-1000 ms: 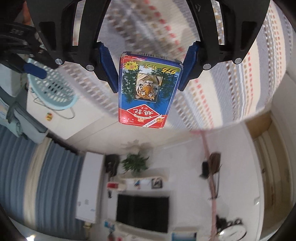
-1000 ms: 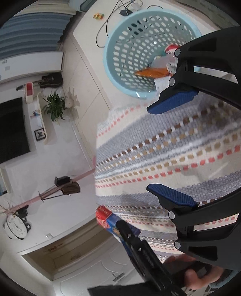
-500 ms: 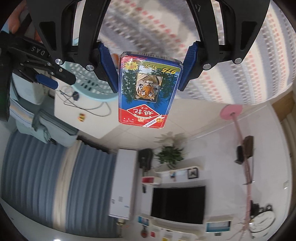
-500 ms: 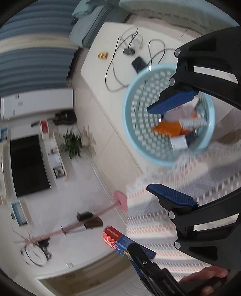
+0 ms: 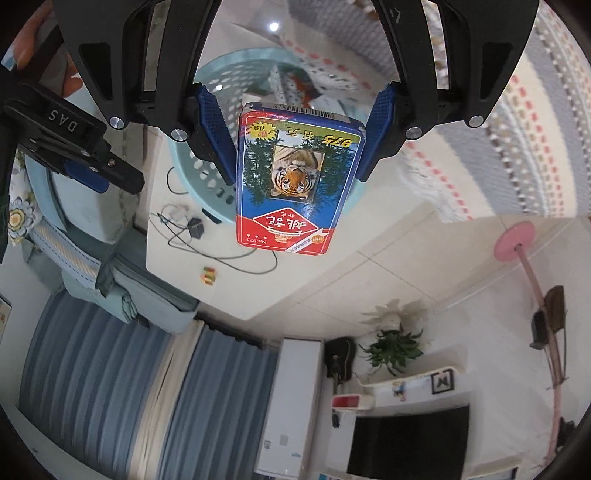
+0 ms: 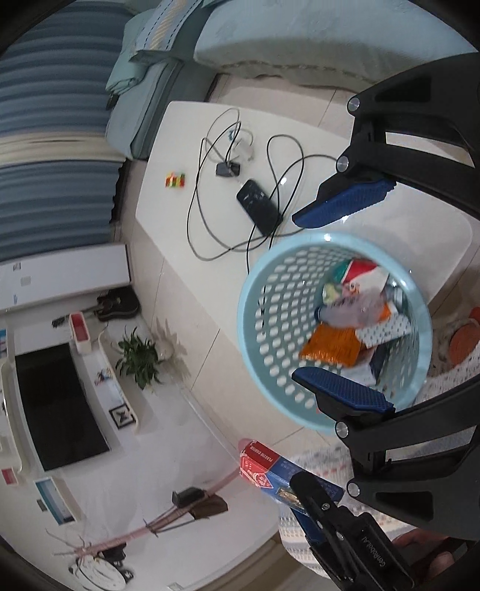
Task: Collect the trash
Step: 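Carry the tiger-print box over the blue basket and open the left tool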
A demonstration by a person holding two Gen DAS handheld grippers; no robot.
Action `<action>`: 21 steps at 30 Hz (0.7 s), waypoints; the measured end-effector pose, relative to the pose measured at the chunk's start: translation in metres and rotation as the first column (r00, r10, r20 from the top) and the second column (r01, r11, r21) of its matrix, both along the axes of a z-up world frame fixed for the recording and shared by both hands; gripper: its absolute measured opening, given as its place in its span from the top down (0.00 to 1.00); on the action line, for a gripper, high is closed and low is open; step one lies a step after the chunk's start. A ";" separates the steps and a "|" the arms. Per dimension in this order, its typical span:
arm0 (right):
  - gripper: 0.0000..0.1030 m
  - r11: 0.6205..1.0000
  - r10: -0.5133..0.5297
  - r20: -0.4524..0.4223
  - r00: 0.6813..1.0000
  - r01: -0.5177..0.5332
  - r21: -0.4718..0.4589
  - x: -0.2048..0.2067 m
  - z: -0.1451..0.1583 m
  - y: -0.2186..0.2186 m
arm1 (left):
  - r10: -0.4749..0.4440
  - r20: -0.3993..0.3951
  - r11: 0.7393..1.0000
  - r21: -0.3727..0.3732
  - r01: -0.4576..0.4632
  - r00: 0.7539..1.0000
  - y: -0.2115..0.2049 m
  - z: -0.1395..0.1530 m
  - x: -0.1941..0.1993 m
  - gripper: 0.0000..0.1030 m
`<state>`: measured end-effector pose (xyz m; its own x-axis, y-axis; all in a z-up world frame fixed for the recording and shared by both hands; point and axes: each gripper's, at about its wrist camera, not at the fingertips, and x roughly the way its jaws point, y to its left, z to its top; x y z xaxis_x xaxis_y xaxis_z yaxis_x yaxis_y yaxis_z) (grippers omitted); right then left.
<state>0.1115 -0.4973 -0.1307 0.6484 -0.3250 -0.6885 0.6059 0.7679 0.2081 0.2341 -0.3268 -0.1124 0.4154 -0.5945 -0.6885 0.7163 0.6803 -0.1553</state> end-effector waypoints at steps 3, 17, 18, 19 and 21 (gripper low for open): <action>0.29 1.000 -0.010 0.001 1.000 0.010 0.014 -0.005 -0.004 -0.007 | -0.009 -0.004 1.000 0.011 0.009 1.000 -0.007 -0.004 0.000 0.37; 0.29 0.999 0.048 0.013 0.999 -0.047 -0.006 0.000 0.000 0.006 | 0.035 0.062 0.999 -0.014 -0.035 0.997 0.008 0.012 -0.019 0.20; 0.29 0.998 0.059 0.023 0.998 -0.058 -0.016 -0.001 0.004 0.010 | 0.050 0.073 0.999 -0.022 -0.049 0.996 0.014 0.014 -0.022 0.20; 0.29 0.997 0.067 0.030 0.997 -0.066 -0.027 -0.001 0.008 0.014 | 0.061 0.082 0.998 -0.028 -0.059 0.995 0.019 0.017 -0.025 0.19; 0.29 0.995 0.091 0.044 0.995 -0.089 -0.053 -0.001 0.015 0.024 | 0.084 0.111 0.996 -0.038 -0.080 0.990 0.030 0.023 -0.031 0.19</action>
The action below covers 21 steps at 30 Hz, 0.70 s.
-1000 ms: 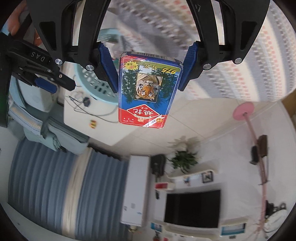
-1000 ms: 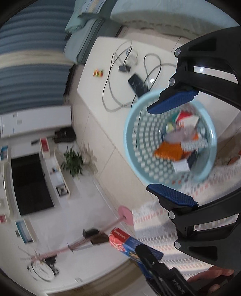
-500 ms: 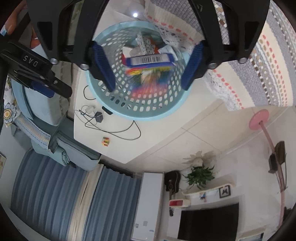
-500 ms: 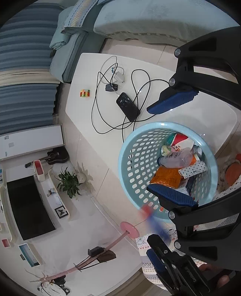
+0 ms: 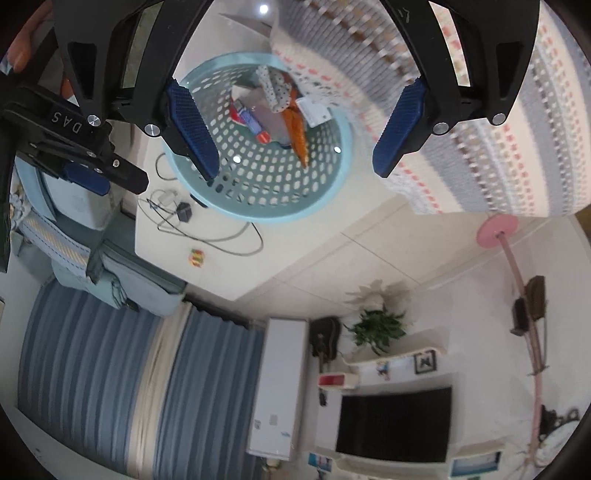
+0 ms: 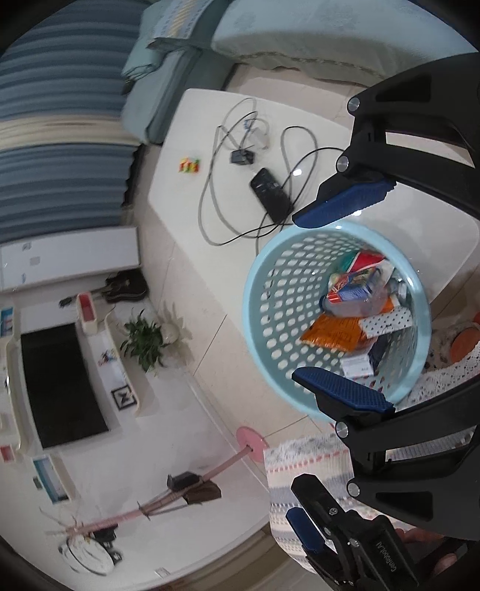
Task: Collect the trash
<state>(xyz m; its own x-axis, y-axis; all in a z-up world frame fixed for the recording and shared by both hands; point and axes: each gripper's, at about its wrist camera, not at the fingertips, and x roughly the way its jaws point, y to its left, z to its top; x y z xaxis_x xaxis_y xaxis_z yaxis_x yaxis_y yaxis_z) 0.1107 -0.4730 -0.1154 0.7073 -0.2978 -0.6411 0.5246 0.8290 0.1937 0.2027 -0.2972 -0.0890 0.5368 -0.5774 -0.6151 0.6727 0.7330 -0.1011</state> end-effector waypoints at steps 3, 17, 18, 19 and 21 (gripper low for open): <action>0.29 0.998 0.035 0.022 0.999 -0.034 -0.046 0.000 0.012 0.017 | 0.039 0.050 0.999 -0.011 -0.038 0.998 0.017 0.013 -0.011 0.17; 0.29 0.966 0.121 0.117 0.986 -0.089 -0.245 -0.015 0.040 0.097 | 0.283 0.250 0.959 -0.092 -0.268 0.926 0.109 0.054 -0.052 0.14; 0.29 0.963 0.124 0.124 0.984 -0.089 -0.254 -0.017 0.041 0.102 | 0.304 0.265 0.953 -0.084 -0.292 0.915 0.114 0.053 -0.054 0.13; 0.29 0.961 0.126 0.130 0.983 -0.088 -0.263 -0.017 0.042 0.105 | 0.318 0.278 0.948 -0.073 -0.310 0.907 0.118 0.052 -0.056 0.13; 0.29 0.957 0.116 0.143 0.983 -0.072 -0.282 -0.020 0.042 0.113 | 0.330 0.298 0.942 -0.039 -0.334 0.896 0.122 0.046 -0.058 0.13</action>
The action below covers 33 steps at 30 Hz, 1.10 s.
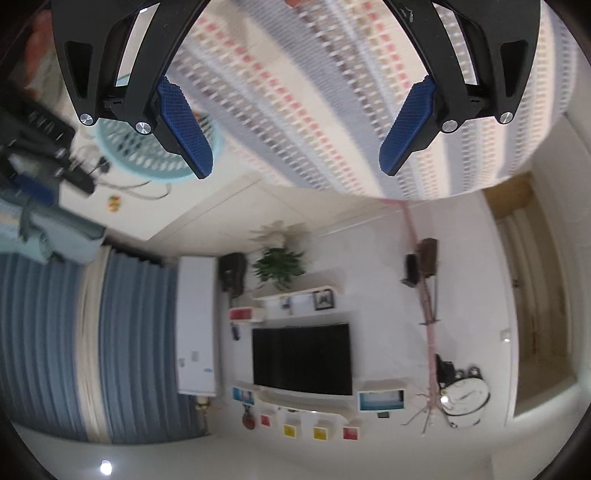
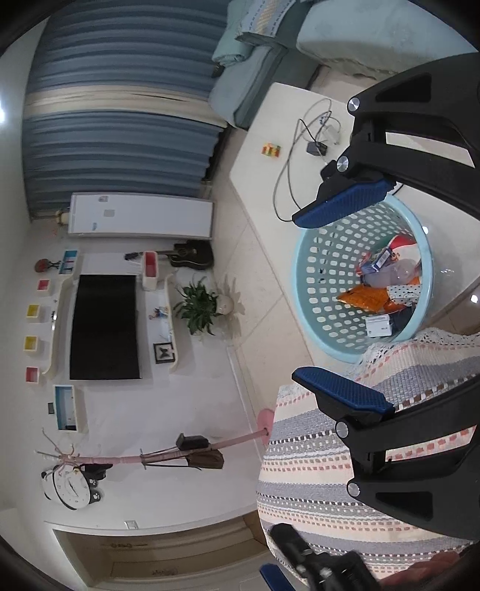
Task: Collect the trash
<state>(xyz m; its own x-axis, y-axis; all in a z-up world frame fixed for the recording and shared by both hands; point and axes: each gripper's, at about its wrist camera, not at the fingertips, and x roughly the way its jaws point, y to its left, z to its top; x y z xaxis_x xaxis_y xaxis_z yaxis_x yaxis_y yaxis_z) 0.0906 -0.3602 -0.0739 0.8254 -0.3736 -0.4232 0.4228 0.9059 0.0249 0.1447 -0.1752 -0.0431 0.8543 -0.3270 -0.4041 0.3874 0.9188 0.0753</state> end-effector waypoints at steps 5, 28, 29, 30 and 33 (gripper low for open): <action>0.29 0.999 0.028 -0.014 1.000 -0.028 0.019 -0.002 -0.005 0.012 | 0.053 0.018 0.998 0.016 -0.053 0.998 0.013 -0.012 -0.002 0.13; 0.29 1.000 0.001 0.016 1.000 -0.001 0.006 -0.020 -0.026 0.031 | 0.069 0.046 0.998 -0.015 -0.068 0.997 0.027 -0.031 -0.017 0.12; 0.29 1.000 0.000 0.018 1.000 -0.001 0.005 -0.021 -0.026 0.032 | 0.073 0.047 0.997 -0.017 -0.072 0.996 0.028 -0.031 -0.017 0.12; 0.29 1.000 0.001 0.025 1.000 -0.001 0.005 -0.022 -0.027 0.033 | 0.077 0.046 0.997 -0.019 -0.076 0.996 0.029 -0.030 -0.016 0.12; 0.29 1.000 0.002 0.046 0.999 -0.002 -0.002 -0.027 -0.024 0.036 | 0.075 0.028 0.997 -0.035 -0.074 0.997 0.032 -0.031 -0.013 0.12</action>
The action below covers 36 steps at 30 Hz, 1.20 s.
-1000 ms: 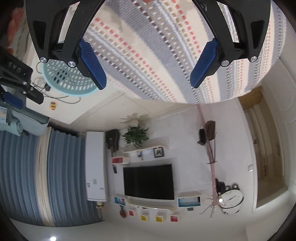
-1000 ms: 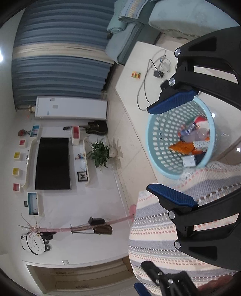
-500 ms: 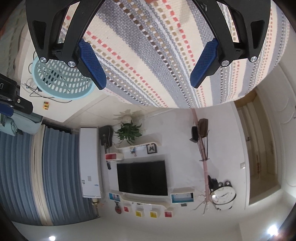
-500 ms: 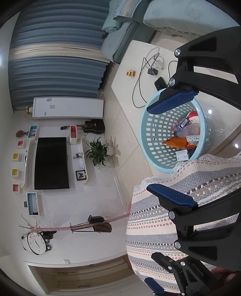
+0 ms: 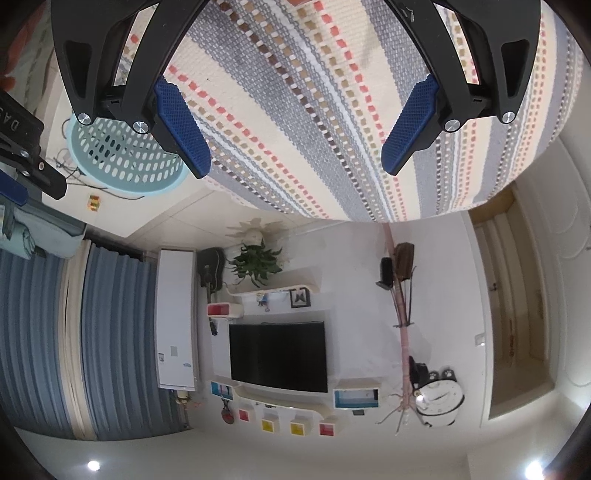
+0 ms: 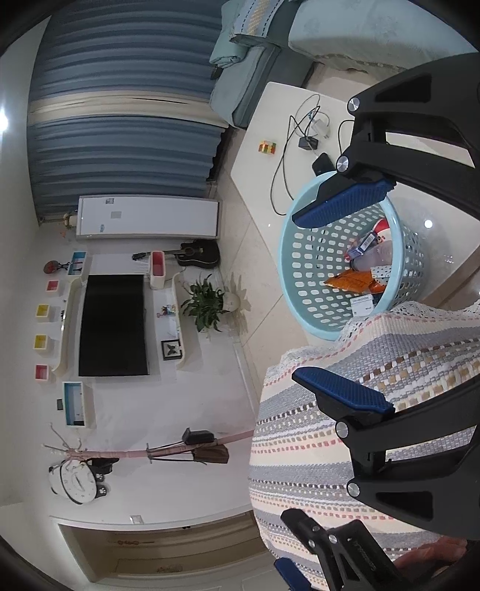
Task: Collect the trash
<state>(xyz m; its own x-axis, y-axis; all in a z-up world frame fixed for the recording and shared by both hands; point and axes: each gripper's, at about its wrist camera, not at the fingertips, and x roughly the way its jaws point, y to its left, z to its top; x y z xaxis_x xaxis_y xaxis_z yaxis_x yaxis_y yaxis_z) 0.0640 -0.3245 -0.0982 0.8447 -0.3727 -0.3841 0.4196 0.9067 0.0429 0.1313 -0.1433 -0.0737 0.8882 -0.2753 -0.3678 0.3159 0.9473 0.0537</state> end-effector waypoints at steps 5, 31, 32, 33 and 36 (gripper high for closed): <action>0.29 1.000 0.002 0.004 1.000 -0.002 0.004 0.000 0.002 0.002 | 0.002 -0.004 1.000 -0.018 -0.002 1.000 0.004 0.001 0.001 0.12; 0.29 1.000 0.012 -0.020 1.000 -0.012 0.019 0.002 -0.001 -0.001 | 0.004 -0.020 0.999 -0.040 -0.005 1.000 0.010 0.000 0.006 0.08; 0.29 1.000 0.011 -0.021 1.000 -0.011 0.020 0.002 -0.001 -0.002 | 0.004 -0.020 0.999 -0.039 -0.005 1.000 0.010 0.000 0.006 0.08; 0.29 1.000 0.011 -0.021 1.000 -0.010 0.022 0.003 -0.001 -0.002 | 0.003 -0.020 0.999 -0.037 -0.004 1.000 0.010 -0.001 0.006 0.08; 0.29 1.000 0.009 -0.024 1.000 -0.008 0.026 0.004 -0.003 -0.003 | 0.000 -0.020 0.999 -0.034 0.000 1.000 0.009 -0.002 0.006 0.08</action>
